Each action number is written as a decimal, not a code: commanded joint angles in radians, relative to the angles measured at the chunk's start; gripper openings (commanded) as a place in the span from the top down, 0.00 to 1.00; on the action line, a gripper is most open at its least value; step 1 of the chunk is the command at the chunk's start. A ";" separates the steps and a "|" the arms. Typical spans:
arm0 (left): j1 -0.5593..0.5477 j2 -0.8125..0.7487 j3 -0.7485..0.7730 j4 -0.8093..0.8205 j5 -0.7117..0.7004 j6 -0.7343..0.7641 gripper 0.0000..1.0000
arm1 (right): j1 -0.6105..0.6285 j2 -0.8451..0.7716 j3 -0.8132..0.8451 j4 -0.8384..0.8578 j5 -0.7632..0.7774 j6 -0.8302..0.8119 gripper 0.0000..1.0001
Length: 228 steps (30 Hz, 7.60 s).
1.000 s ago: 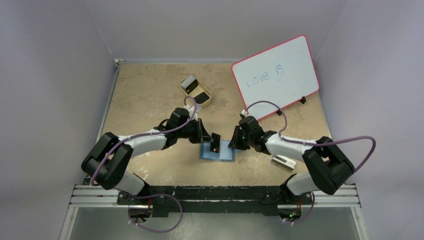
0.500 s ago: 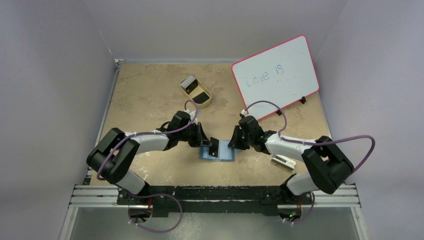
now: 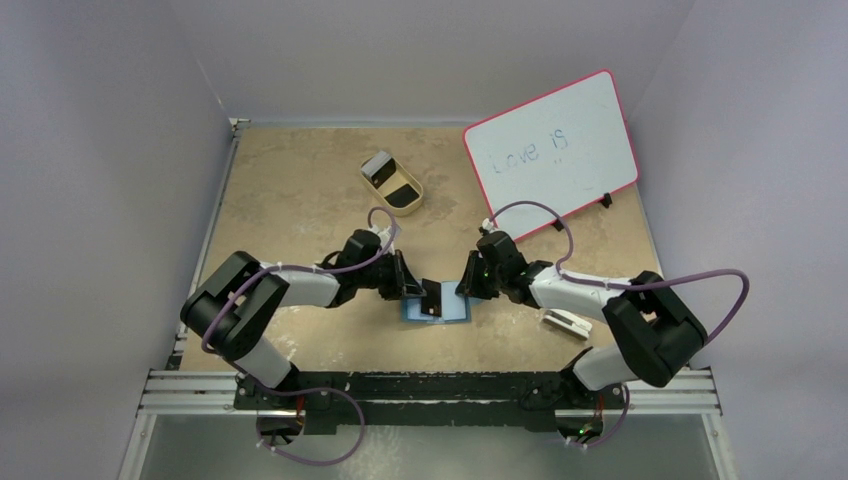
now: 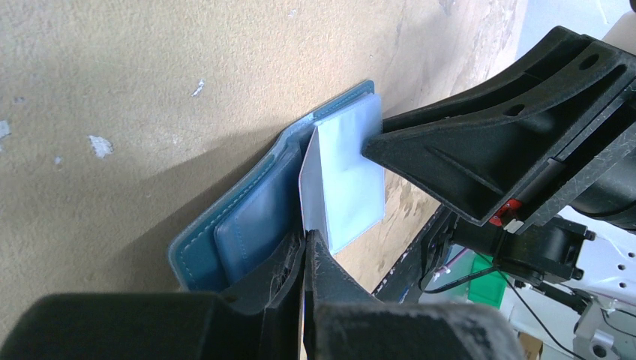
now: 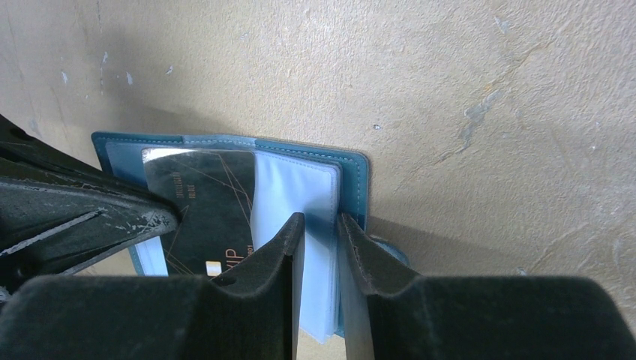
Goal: Put the credit cards into the card holder
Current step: Insert the credit card into the card holder, then pick up the credit card from the storage box.
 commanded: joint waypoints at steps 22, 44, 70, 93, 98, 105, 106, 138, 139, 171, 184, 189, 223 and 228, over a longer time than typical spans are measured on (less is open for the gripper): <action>-0.067 -0.084 -0.109 0.011 -0.215 -0.108 1.00 | 0.009 0.025 -0.040 -0.036 0.056 0.008 0.75; -0.093 0.030 -0.100 0.152 -0.154 -0.178 1.00 | 0.009 0.032 -0.035 -0.028 0.051 0.005 0.75; -0.163 0.158 0.015 0.289 -0.281 -0.269 0.94 | 0.009 -0.044 -0.040 -0.044 0.052 0.035 0.75; -0.165 -0.053 0.141 -0.100 -0.489 -0.051 0.72 | 0.009 -0.207 -0.022 -0.083 0.090 0.004 0.72; -0.157 -0.091 0.289 -0.333 -0.583 0.128 0.49 | 0.009 -0.235 -0.002 -0.075 0.079 -0.074 0.68; -0.008 -0.052 0.574 -0.689 -0.701 0.434 0.47 | 0.009 -0.325 0.022 -0.062 0.098 -0.140 0.67; 0.019 -0.038 0.615 -0.719 -0.716 0.477 0.47 | 0.009 -0.333 0.024 -0.055 0.094 -0.149 0.67; 0.172 0.684 1.455 -0.879 -1.041 1.073 0.33 | 0.009 -0.355 0.130 -0.156 0.119 -0.143 0.67; 0.172 0.694 1.460 -0.879 -1.046 1.078 0.33 | 0.009 -0.355 0.131 -0.159 0.121 -0.142 0.67; 0.177 0.726 1.516 -0.861 -1.160 1.136 0.56 | 0.009 -0.408 0.111 -0.204 0.109 -0.125 0.67; 0.175 0.688 1.523 -0.909 -1.149 1.107 0.79 | 0.009 -0.403 0.110 -0.192 0.104 -0.126 0.68; 0.171 0.645 1.546 -0.985 -1.109 1.063 0.88 | 0.009 -0.387 0.119 -0.182 0.091 -0.132 0.68; 0.154 -0.343 0.408 -0.373 0.120 0.219 1.00 | 0.007 -0.543 0.051 0.327 -0.127 0.132 0.60; 0.153 -0.473 0.244 -0.137 0.195 0.025 1.00 | 0.007 -0.526 0.099 0.297 -0.107 0.143 0.57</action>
